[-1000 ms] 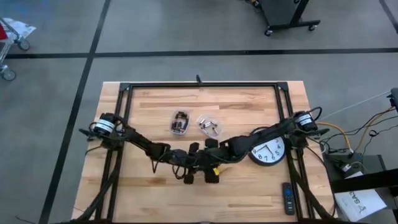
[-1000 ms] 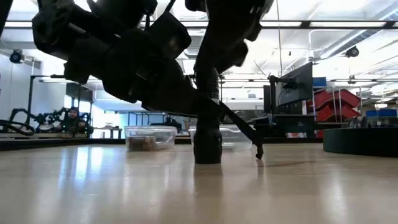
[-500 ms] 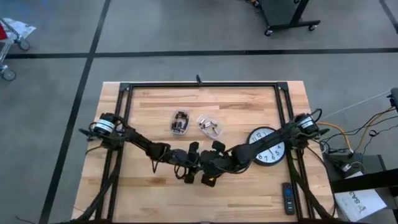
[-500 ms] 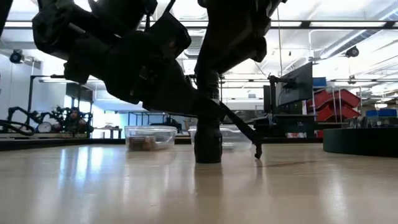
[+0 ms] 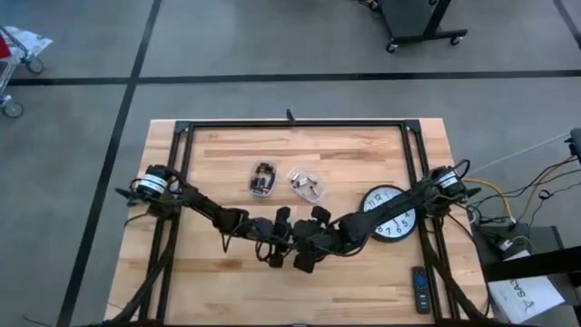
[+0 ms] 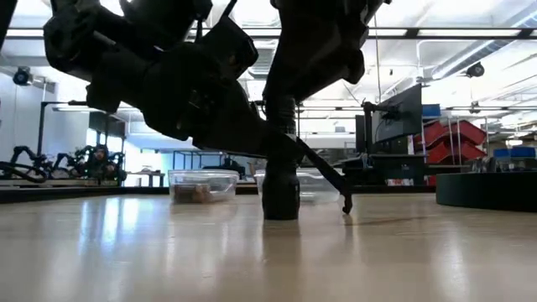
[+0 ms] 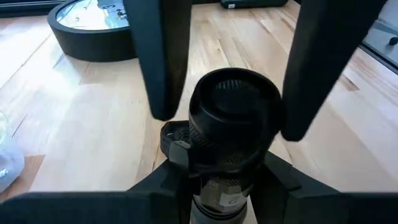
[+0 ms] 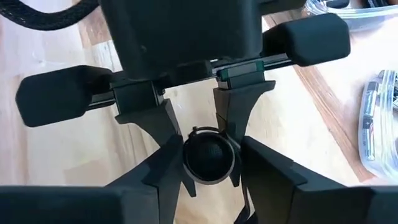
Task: Insert battery
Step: Open the black flashlight cover
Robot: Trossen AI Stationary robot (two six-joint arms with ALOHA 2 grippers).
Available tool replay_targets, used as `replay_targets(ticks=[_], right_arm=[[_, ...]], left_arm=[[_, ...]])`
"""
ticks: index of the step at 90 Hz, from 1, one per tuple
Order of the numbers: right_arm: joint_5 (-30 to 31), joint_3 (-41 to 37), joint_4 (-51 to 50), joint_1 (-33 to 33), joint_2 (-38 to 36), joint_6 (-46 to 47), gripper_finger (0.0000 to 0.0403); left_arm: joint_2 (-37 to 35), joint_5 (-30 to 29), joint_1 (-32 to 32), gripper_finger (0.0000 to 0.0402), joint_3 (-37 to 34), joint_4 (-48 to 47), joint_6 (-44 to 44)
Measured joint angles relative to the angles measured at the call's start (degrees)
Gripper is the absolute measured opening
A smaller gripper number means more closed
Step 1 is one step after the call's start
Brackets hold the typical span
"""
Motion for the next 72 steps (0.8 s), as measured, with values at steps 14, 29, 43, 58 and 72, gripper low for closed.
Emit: replay_targets(ticks=[14,29,43,58,72], right_arm=[[-0.1,-1.0,0.3,0.0,0.0,0.4,0.0155],[-0.1,-2.3,3.1,0.0,0.0,0.3,0.0145],[0.2,-3.4,5.4,0.0,0.0,0.3,0.0117],[-0.7,-3.5,5.5,-0.1,0.0,-2.4,0.0096],[-3.5,-3.5,5.5,-0.7,-0.2,-9.9,0.0096]], left_arm=[[0.0,0.0,0.0,0.0095,0.0,0.1,0.0],[0.0,0.0,0.0,0.0096,0.0,0.1,0.0],[0.0,0.2,0.0,0.0095,0.0,0.1,-0.1],[0.0,0.2,0.0,0.0095,0.0,0.1,0.0],[0.0,0.2,0.0,0.0095,0.0,0.0,0.1]])
